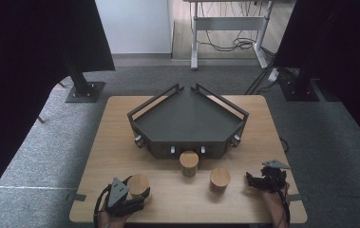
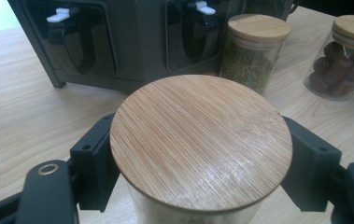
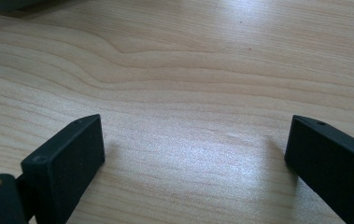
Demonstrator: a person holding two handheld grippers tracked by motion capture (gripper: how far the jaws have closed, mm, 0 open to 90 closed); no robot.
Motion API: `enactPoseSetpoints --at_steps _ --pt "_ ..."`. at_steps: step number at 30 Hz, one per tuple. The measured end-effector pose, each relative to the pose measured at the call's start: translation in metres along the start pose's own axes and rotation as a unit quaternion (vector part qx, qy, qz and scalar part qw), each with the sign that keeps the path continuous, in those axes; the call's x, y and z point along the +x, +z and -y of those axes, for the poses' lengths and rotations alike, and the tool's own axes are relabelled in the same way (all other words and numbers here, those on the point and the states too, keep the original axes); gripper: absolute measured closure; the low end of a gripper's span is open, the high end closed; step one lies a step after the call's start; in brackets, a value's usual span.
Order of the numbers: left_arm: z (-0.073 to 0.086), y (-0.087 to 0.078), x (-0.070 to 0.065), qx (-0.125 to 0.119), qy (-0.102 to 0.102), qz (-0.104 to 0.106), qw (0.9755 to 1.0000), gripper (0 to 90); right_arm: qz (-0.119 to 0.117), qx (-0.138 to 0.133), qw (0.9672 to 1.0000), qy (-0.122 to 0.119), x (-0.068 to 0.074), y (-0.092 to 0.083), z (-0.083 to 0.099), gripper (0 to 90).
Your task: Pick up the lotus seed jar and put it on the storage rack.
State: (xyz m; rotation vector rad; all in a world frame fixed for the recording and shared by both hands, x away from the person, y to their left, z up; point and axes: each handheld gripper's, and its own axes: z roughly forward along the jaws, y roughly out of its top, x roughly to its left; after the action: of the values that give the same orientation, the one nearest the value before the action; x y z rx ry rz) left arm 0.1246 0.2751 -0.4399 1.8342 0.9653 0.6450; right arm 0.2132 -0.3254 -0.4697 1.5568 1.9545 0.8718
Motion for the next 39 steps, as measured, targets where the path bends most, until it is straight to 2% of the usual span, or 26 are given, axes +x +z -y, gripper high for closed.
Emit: enactPoseSetpoints --at_steps 14,29,39 --pt "-0.011 -0.002 0.001 -0.012 -0.006 0.002 0.9999 24.3 0.000 0.000 1.0000 0.000 0.000 0.000 0.000 4.2" --pt "-0.027 -0.001 0.002 -0.018 0.002 0.004 0.9998 24.3 0.000 0.000 1.0000 0.000 0.000 0.000 0.000 4.1" --pt "-0.036 -0.001 0.004 -0.026 -0.001 0.005 0.9996 24.3 0.000 0.000 1.0000 0.000 0.000 0.000 0.000 4.1"
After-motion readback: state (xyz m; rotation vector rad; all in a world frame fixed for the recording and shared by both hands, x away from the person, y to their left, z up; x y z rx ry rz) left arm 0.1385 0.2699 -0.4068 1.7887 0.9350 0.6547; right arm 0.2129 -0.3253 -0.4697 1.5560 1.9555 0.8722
